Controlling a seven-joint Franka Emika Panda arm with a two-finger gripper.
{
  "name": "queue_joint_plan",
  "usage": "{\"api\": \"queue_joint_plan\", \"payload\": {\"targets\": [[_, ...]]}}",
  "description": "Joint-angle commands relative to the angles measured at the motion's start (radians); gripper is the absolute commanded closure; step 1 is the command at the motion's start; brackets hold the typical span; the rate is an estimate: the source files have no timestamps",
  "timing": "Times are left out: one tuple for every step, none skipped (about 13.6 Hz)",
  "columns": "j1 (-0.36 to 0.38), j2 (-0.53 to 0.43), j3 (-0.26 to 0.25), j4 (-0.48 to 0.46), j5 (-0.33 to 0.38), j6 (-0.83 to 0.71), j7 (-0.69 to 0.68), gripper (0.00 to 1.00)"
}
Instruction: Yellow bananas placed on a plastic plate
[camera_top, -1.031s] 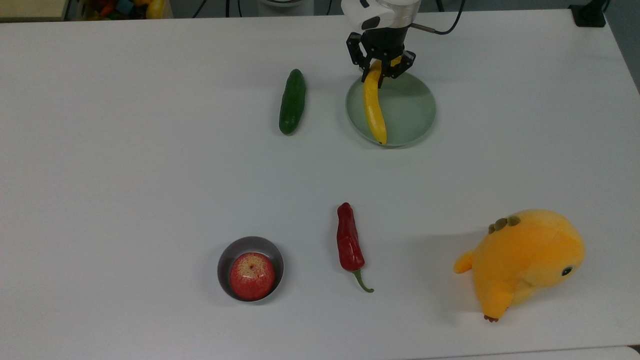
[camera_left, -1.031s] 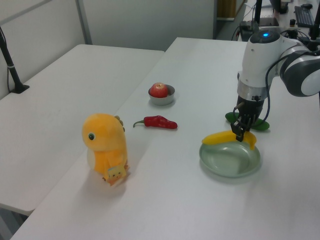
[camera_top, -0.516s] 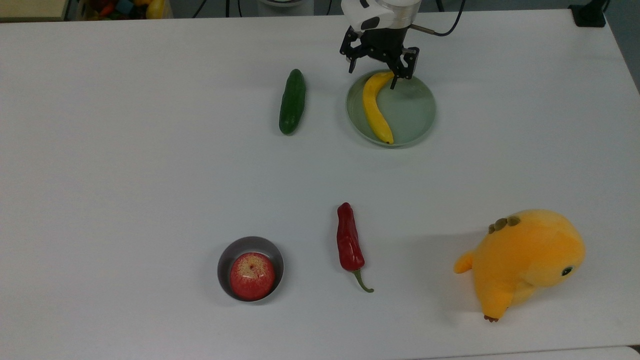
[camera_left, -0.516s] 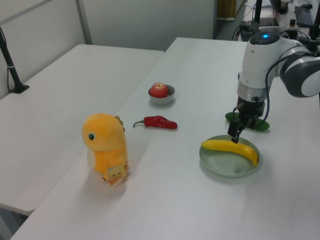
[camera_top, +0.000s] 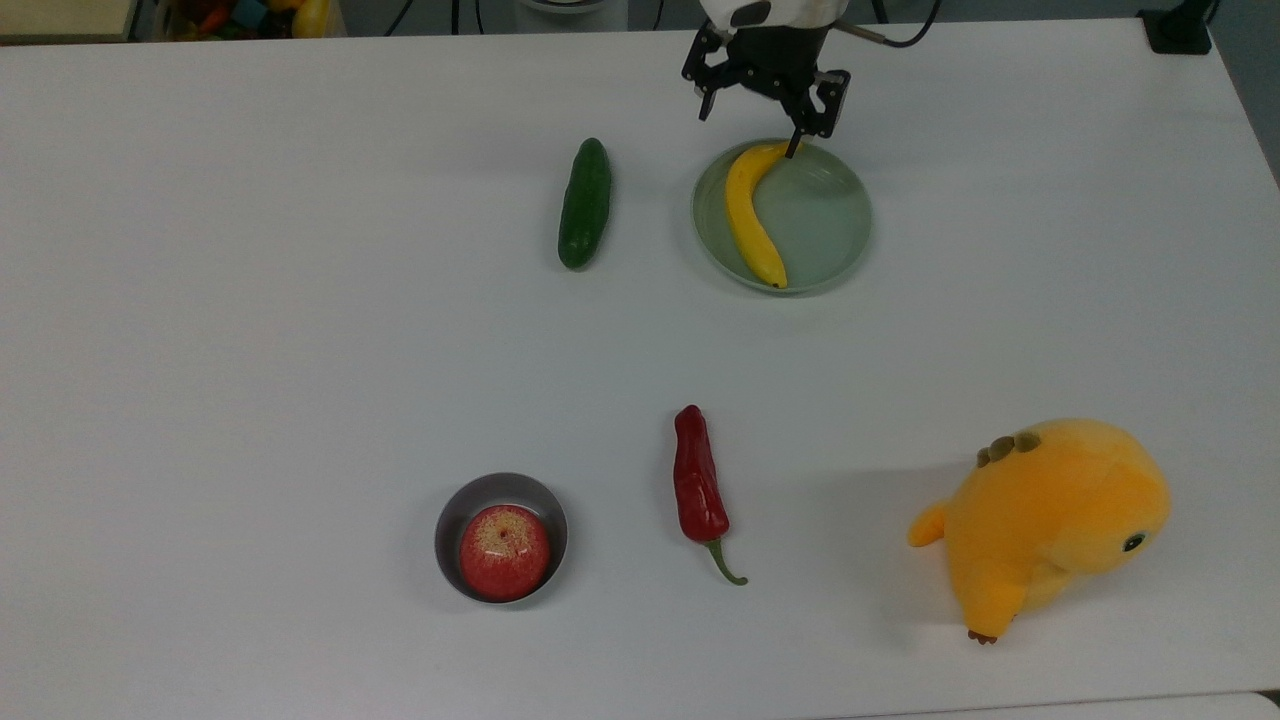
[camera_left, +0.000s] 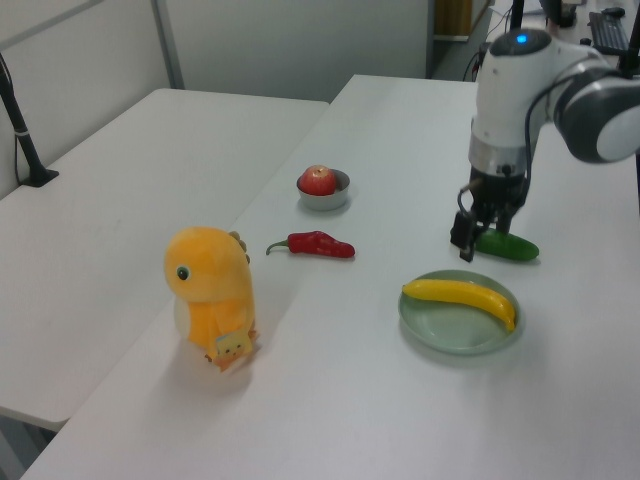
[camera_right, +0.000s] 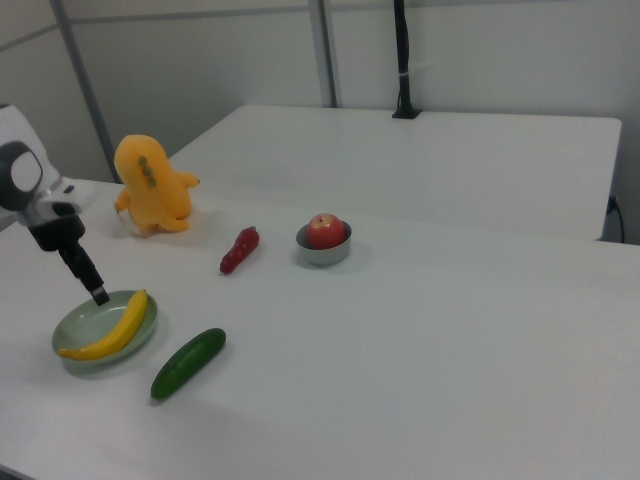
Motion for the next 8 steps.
{"api": "queue_joint_plan", "payload": {"targets": [[-0.057, -0.019, 0.012, 0.179, 0.071, -0.162, 0.011, 0.0], [-0.068, -0.019, 0.009, 0.223, 0.083, -0.194, 0.009, 0.0], [-0.077, -0.018, 0.004, 0.266, 0.085, -0.225, 0.005, 0.0], [-0.084, -0.019, -0.004, 0.303, 0.087, -0.25, -0.003, 0.0], [-0.088, -0.019, -0.017, 0.34, 0.088, -0.271, -0.009, 0.0], [-0.088, -0.019, -0.033, 0.375, 0.088, -0.299, -0.017, 0.0], [-0.088, -0.025, -0.065, 0.418, 0.09, -0.343, -0.047, 0.0], [-0.088, -0.03, -0.085, 0.44, 0.096, -0.363, -0.078, 0.0]]}}
